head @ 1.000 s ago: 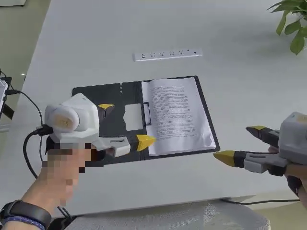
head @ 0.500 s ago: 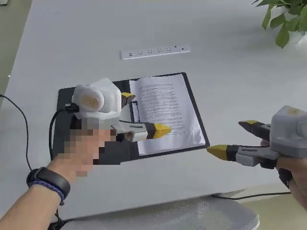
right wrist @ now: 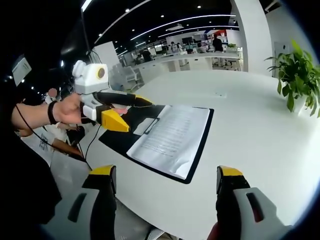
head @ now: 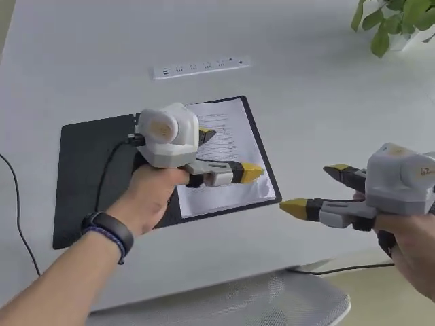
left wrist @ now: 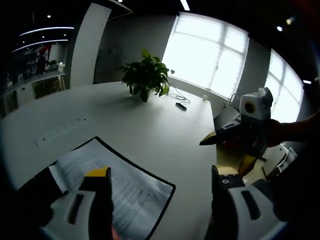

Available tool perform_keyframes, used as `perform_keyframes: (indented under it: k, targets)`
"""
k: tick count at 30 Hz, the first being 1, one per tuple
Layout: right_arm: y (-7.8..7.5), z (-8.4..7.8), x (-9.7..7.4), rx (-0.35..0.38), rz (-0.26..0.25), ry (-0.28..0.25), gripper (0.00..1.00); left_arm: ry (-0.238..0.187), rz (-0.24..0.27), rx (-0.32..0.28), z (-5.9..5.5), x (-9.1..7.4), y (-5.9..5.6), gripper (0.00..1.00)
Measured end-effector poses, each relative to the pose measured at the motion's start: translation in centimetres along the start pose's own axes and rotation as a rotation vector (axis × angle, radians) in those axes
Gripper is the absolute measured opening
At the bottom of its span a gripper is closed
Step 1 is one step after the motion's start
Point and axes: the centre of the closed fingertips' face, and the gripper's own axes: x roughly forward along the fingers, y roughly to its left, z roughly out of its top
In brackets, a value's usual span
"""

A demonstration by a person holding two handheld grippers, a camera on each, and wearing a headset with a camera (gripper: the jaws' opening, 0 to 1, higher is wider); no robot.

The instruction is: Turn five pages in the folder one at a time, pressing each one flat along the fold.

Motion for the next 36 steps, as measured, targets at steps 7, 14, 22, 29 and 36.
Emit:
perform_keyframes:
  k: [7,14,22,29,36]
  targets:
    - [-0.5,-0.2,0.0,0.012,0.002,-0.001,0.81,0.065,-0.024,0.019,-2.4,3.3,-1.5,0.78]
    - [-0.9,-0.8,0.0,0.03,0.009,0.003,0.8,0.101,-0.038,0.032,-4.5,6.0,-2.6,0.7]
    - [-1.0,-1.3,0.0,0.046,0.019,0.008,0.79,0.16,-0.019,0.033,-7.7,8.2,-1.8,0.61]
    - [-1.5,-2.0,0.3,0.062,0.029,0.015,0.79,0.188,0.031,0.014,-9.6,9.2,-0.6,0.53]
    - [-2.0,-2.3,0.6,0.082,0.035,0.015,0.79,0.212,0.053,0.0,-10.7,9.5,-0.5,0.47]
